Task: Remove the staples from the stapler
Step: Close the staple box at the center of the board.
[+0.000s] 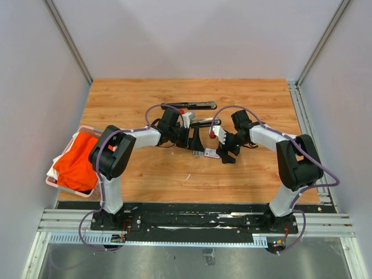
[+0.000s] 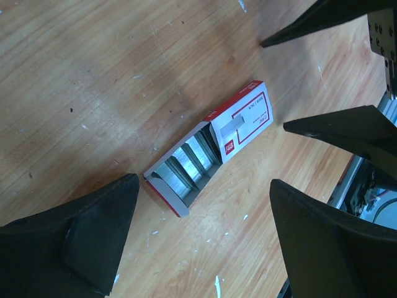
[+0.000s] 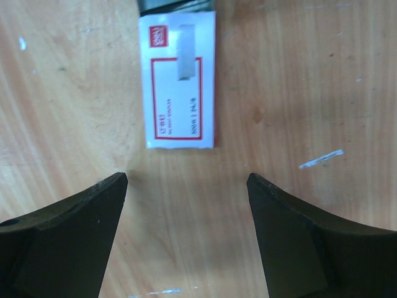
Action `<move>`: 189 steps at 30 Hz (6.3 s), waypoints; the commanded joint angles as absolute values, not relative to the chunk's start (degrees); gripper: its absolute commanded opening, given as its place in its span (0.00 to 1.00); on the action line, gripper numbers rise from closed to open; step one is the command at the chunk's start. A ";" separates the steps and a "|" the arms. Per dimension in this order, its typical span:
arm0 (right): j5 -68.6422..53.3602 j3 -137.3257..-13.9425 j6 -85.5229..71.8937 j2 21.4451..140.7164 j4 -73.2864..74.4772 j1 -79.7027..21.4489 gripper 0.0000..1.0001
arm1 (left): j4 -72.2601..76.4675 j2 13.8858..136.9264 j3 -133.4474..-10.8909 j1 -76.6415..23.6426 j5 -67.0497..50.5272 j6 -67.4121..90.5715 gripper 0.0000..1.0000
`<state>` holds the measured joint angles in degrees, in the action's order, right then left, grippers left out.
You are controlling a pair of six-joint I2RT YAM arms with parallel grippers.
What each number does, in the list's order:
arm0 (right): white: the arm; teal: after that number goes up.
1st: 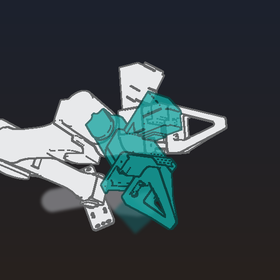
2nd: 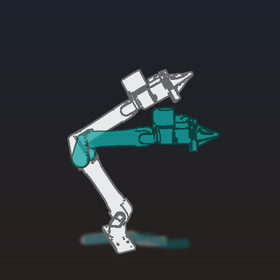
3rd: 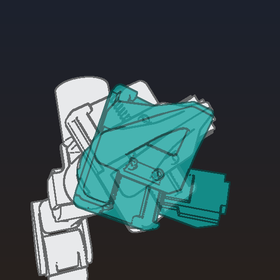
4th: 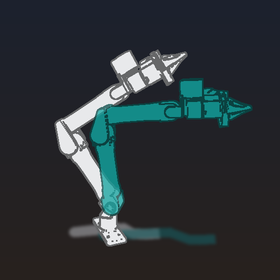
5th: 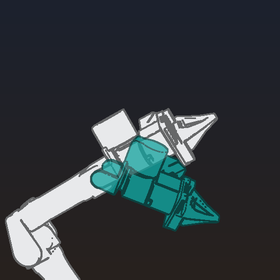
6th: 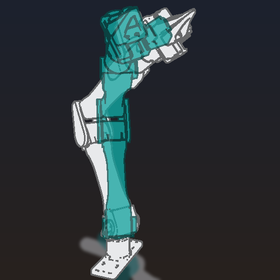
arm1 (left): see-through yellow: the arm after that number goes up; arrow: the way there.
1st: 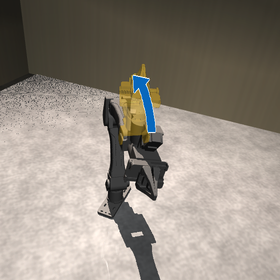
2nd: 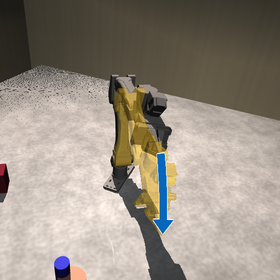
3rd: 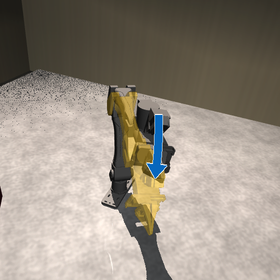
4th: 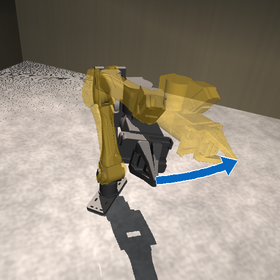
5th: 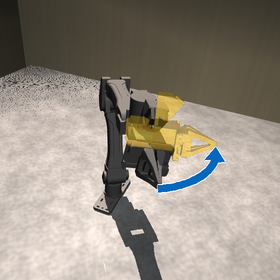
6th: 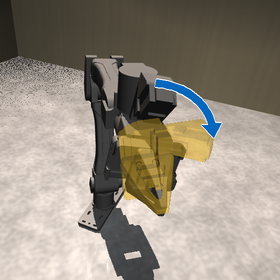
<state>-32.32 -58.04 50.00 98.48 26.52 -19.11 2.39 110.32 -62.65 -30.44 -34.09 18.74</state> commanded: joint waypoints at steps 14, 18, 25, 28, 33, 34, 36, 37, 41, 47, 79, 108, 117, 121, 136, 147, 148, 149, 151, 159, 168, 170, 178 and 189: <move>-27.86 -66.52 47.88 105.00 29.31 -25.86 0.79 | 4.67 114.84 -58.53 -29.92 -33.17 20.38 0.88; -27.00 -67.17 47.34 106.40 29.45 -26.04 0.73 | 5.22 115.52 -58.70 -29.87 -33.38 20.75 0.85; -26.38 -69.31 46.62 108.75 30.17 -26.09 0.60 | 5.52 115.54 -58.56 -29.88 -33.59 21.23 0.83; -26.92 -69.40 46.88 108.86 30.61 -26.11 0.58 | 4.64 114.84 -58.39 -29.82 -33.06 21.21 0.83; -27.24 -68.83 47.34 108.25 30.98 -26.10 0.58 | 2.16 109.58 -57.03 -28.31 -30.08 19.21 0.83; -27.25 -68.82 47.43 108.12 31.06 -26.10 0.58 | 2.23 108.37 -56.74 -27.77 -29.72 19.05 0.83; -27.20 -68.88 47.38 108.18 31.02 -26.10 0.58 | -0.08 106.63 -56.79 -27.09 -28.32 18.01 0.83; -27.16 -68.89 47.33 108.24 31.07 -26.10 0.58 | -0.94 106.09 -56.67 -26.80 -27.91 17.54 0.83; -27.48 -68.97 47.20 108.37 31.03 -26.10 0.56 | -1.17 105.61 -55.08 -26.54 -31.25 17.22 0.82; -28.15 -69.20 47.51 108.63 31.29 -26.10 0.53 | 2.13 109.30 -54.71 -27.60 -35.39 19.73 0.79; -28.56 -70.06 50.00 109.15 34.19 -27.68 0.45 | 6.12 115.05 -59.63 -31.29 -30.15 19.56 0.77; -27.60 -70.53 46.45 109.21 33.84 -27.95 0.47 | 2.57 114.78 -59.25 -35.10 -32.63 24.62 0.80; -31.07 -72.45 45.05 105.21 36.58 -25.87 0.70 | -2.76 111.80 -58.28 -33.13 -32.19 19.87 0.80; -34.98 -75.64 42.11 104.21 40.65 -22.45 0.71 | -1.70 112.01 -58.25 -33.18 -32.90 20.17 0.80; -10.88 -65.15 22.02 97.13 30.45 -17.77 0.73 | 0.00 113.32 -58.60 -33.31 -34.39 21.11 0.80; -3.95 -66.29 11.25 103.45 26.46 -20.23 0.75 | 0.42 113.62 -58.54 -33.49 -34.44 21.86 0.80; -3.65 -66.29 11.11 103.67 26.38 -20.68 0.75 | 0.62 113.64 -58.47 -33.49 -34.45 22.00 0.80; -3.53 -66.24 11.00 103.75 26.32 -21.26 0.75 | 0.73 113.64 -58.41 -33.56 -34.53 22.17 0.80; -3.52 -66.20 10.54 103.88 26.24 -22.21 0.76 | 1.10 113.64 -58.13 -33.65 -34.61 22.55 0.80; -4.72 -65.99 8.64 104.22 25.85 -23.27 0.76 | 1.99 114.05 -58.38 -34.84 -34.93 23.66 0.80; -5.82 -66.12 8.22 104.41 25.74 -24.59 0.76 | 2.80 115.20 -59.34 -35.96 -34.77 25.97 0.80; -6.12 -66.11 8.21 104.41 25.67 -24.65 0.77 | 3.22 115.59 -59.77 -36.35 -34.59 26.66 0.80; -5.27 -65.68 8.66 104.33 25.60 -24.54 0.77 | 1.12 113.45 -59.79 -35.58 -32.42 23.90 0.80; -5.08 -65.81 9.03 104.40 25.66 -24.35 0.77 | 3.97 107.71 -59.14 -33.66 -37.25 22.21 0.79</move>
<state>-4.95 -65.71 9.15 103.37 25.50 -23.55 4.69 109.43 -60.07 -33.74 -35.83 23.27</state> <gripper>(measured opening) 0.767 0.796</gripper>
